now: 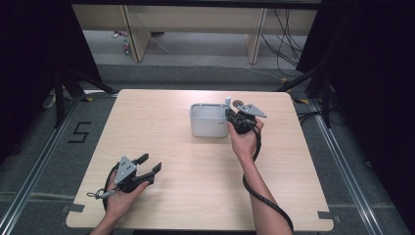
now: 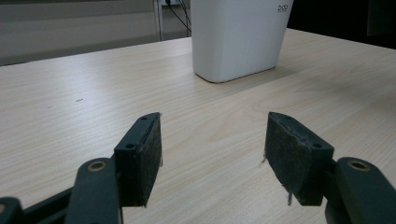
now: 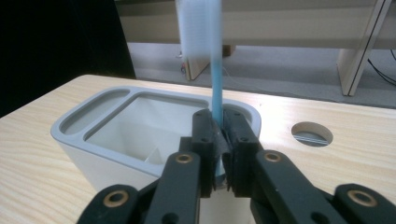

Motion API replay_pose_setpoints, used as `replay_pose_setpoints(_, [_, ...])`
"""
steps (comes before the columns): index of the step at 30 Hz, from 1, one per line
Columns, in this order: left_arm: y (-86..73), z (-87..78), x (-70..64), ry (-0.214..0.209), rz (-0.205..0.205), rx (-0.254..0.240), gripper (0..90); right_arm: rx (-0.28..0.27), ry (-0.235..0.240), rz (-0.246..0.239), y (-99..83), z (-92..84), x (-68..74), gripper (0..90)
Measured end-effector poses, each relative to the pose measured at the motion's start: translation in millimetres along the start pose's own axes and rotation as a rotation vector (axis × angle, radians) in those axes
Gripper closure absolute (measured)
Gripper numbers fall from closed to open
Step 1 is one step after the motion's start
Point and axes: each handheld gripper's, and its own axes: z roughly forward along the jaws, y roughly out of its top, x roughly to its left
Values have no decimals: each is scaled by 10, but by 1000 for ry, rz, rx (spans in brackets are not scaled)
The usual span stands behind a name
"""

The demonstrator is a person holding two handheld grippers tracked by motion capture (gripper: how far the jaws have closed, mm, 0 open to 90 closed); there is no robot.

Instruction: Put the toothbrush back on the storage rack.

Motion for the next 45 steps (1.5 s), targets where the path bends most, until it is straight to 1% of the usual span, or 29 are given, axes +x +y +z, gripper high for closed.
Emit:
replay_pose_setpoints(2, [0,0,-1,0,2,1,362,3,1,-3,-1,-4,-4,800])
replay_pose_setpoints(3, [0,0,-1,0,1,0,363,6,0,21,-4,-13,7,778])
replay_pose_setpoints(4, [0,1,-2,0,1,0,363,-1,-4,5,-5,-9,0,751])
replay_pose_setpoints(5, [0,2,-3,0,2,0,363,-2,-2,3,-3,-20,-7,727])
replay_pose_setpoints(7, [1,3,-4,1,1,1,363,-11,-10,16,-1,-36,8,674])
replay_pose_setpoints(8, [1,4,-4,1,1,1,363,-10,-10,2,3,-40,-1,649])
replay_pose_setpoints(9, [1,4,-4,1,1,2,363,-7,-17,16,5,-52,11,618])
replay_pose_setpoints(11, [0,3,-5,1,0,0,363,-1,-20,-3,13,-65,14,577])
replay_pose_setpoints(13, [1,4,-5,1,1,2,363,7,-45,-39,18,-90,29,545])
replay_pose_setpoints(14, [1,5,-4,1,1,3,363,10,-45,-34,18,-101,31,529])
replay_pose_setpoints(15, [2,6,-5,1,0,3,364,17,-47,-10,26,-120,41,518])
replay_pose_setpoints(16, [1,5,-5,1,0,2,363,10,-49,-19,25,-126,31,512])
replay_pose_setpoints(19, [1,4,-4,1,-1,1,363,33,-48,-13,52,-199,33,481])
replay_pose_setpoints(21, [1,4,-4,1,-1,1,363,43,-44,-11,58,-237,40,467])
replay_pose_setpoints(22, [1,3,-4,2,0,1,363,50,-37,-33,61,-259,30,460])
replay_pose_setpoints(25, [0,4,-7,3,-2,0,363,67,-30,-25,50,-357,23,454])
replay_pose_setpoints(27, [0,3,-9,3,-1,1,363,81,-31,-36,40,-418,10,454])
replay_pose_setpoints(28, [1,4,-9,3,-2,0,363,73,-27,-34,27,-436,7,453])
replay_pose_setpoints(30, [1,5,-10,4,-2,1,363,87,-24,-42,11,-505,-11,453])
replay_pose_setpoints(31, [1,4,-10,4,-2,1,364,98,-11,-42,-9,-540,-21,453])
replay_pose_setpoints(32, [0,4,-10,5,-3,0,364,108,-13,-46,-24,-568,-31,453])
replay_pose_setpoints(33, [0,4,-11,5,-4,-1,363,107,-6,-79,-50,-590,-58,453])
replay_pose_setpoints(34, [0,4,-12,5,-4,0,364,119,-4,-57,-85,-637,-58,453])
replay_pose_setpoints(37, [1,6,-14,6,-4,2,364,134,1,-78,-174,-743,-90,451])
replay_pose_setpoints(39, [1,5,-13,6,-5,1,364,152,9,-72,-232,-829,-110,451])
replay_pose_setpoints(40, [1,5,-13,6,-5,1,364,153,10,-87,-258,-852,-131,451])
replay_pose_setpoints(41, [1,5,-13,6,-5,1,364,160,12,-69,-304,-908,-132,451])
replay_pose_setpoints(43, [2,6,-10,7,-4,2,363,159,7,-80,-389,-973,-160,451])
replay_pose_setpoints(45, [2,6,-10,8,-5,2,364,178,17,-61,-479,-1039,-175,451])
